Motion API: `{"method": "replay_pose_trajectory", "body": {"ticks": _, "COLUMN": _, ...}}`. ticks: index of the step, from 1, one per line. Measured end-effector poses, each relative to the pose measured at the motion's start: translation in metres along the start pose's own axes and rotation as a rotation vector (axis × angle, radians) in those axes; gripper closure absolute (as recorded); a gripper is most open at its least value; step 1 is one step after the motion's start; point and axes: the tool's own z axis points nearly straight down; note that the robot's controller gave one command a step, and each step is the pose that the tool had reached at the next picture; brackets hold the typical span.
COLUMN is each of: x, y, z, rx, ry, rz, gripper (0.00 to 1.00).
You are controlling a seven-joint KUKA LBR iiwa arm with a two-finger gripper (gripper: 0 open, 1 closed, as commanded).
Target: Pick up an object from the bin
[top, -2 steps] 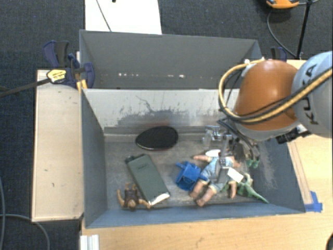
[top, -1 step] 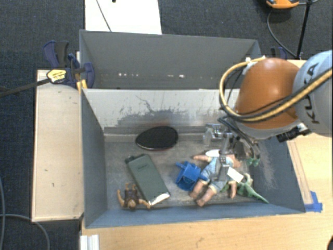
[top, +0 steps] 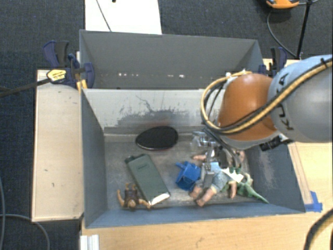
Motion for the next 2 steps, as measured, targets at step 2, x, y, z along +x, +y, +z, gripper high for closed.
{"method": "replay_pose_trajectory", "body": {"ticks": 2, "x": -0.013, "y": 0.041, "z": 0.047, "rx": 0.002, "ry": 0.005, "rz": 0.102, "gripper": 0.00}}
